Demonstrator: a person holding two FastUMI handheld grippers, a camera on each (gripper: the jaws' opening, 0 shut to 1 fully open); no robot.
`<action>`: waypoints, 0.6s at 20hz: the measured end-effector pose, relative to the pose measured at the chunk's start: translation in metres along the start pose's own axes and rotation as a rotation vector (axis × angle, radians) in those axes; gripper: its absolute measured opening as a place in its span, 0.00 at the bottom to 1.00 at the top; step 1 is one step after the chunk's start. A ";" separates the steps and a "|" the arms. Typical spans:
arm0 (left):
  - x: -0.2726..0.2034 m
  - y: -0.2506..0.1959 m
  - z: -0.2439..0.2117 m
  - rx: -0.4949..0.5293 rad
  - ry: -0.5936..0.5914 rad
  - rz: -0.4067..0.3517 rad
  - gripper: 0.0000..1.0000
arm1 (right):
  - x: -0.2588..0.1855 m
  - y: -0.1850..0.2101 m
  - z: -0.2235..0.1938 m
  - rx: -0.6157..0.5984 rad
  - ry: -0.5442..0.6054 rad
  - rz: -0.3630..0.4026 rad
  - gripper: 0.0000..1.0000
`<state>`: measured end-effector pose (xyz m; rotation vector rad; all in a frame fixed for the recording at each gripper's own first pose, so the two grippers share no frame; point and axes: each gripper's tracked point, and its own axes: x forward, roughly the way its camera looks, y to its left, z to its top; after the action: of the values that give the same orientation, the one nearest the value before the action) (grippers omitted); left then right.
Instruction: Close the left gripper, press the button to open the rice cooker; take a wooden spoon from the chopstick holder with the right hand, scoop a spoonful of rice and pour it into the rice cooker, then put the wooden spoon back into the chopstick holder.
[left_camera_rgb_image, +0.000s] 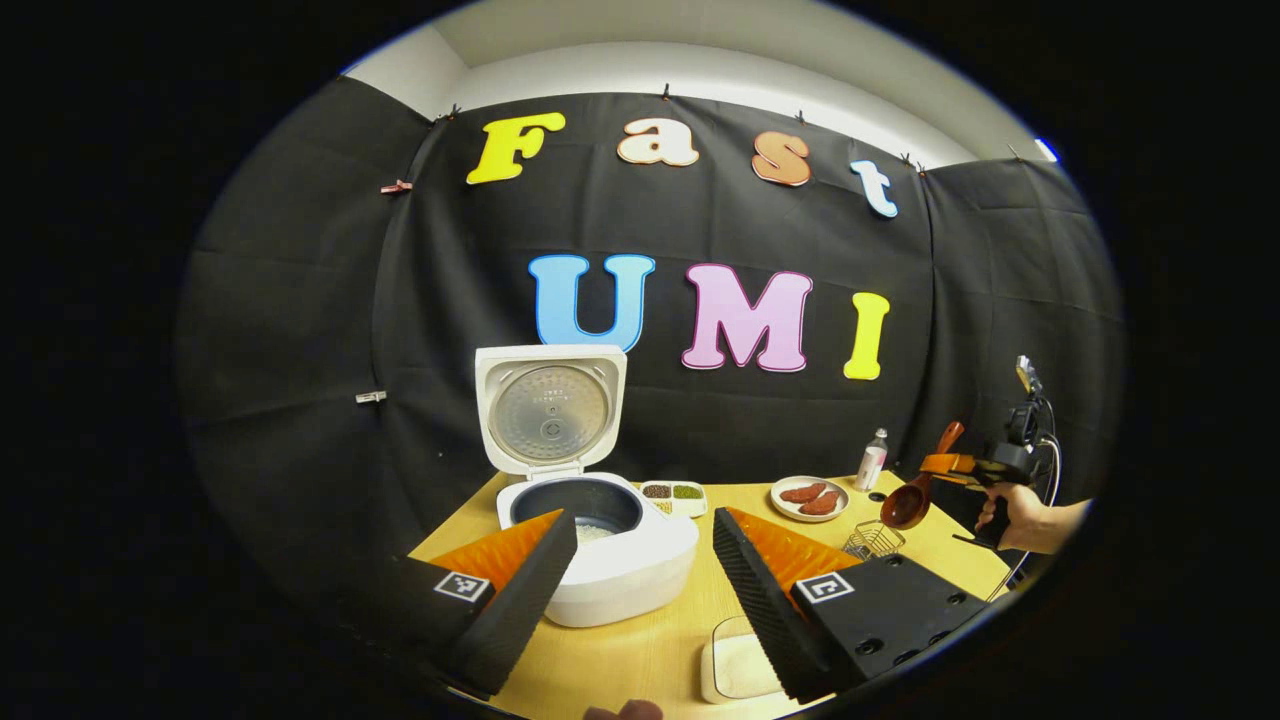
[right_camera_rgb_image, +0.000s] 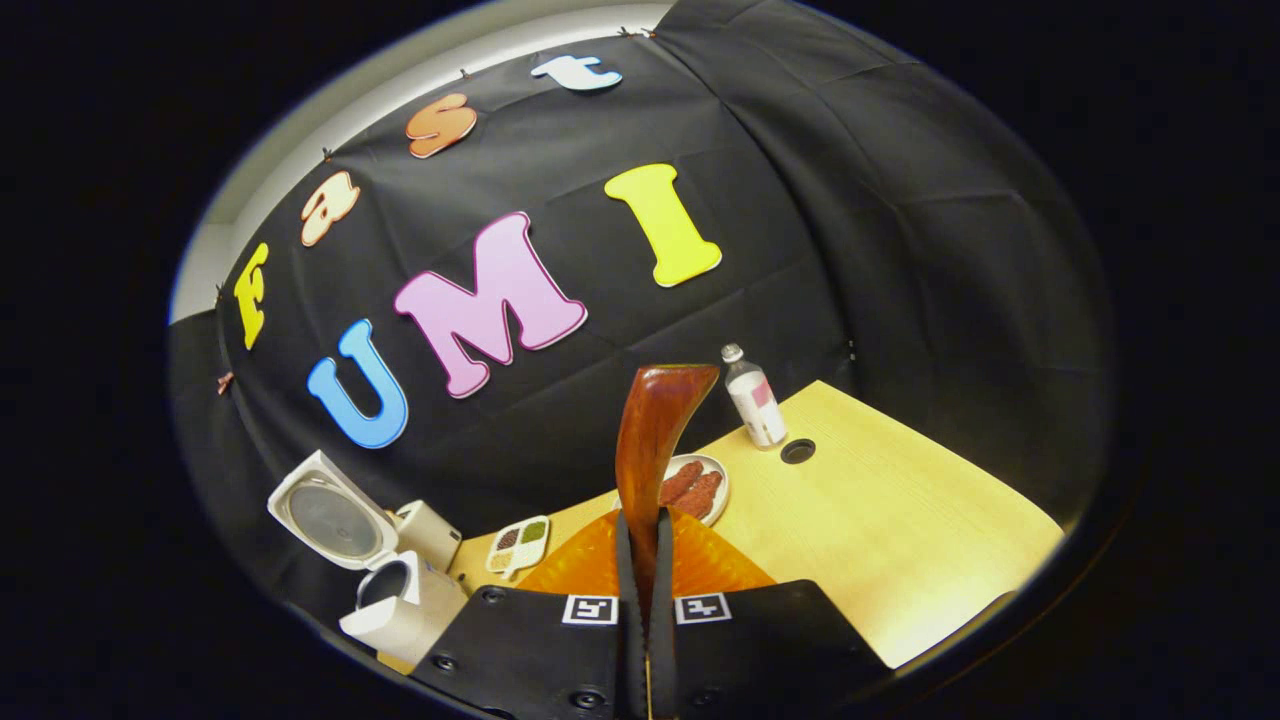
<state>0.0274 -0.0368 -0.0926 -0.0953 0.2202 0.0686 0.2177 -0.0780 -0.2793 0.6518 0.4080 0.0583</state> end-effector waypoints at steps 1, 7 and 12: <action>0.000 -0.003 0.002 0.014 -0.002 0.002 0.95 | 0.007 -0.003 -0.008 -0.003 0.015 0.004 0.06; 0.010 -0.014 0.003 0.023 0.007 0.024 0.95 | 0.034 -0.017 -0.052 -0.077 0.079 0.000 0.06; 0.016 -0.012 0.001 -0.001 0.028 0.040 0.95 | 0.040 -0.022 -0.079 -0.073 0.142 -0.012 0.10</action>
<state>0.0444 -0.0476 -0.0937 -0.0925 0.2504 0.1067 0.2222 -0.0430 -0.3636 0.5750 0.5445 0.1080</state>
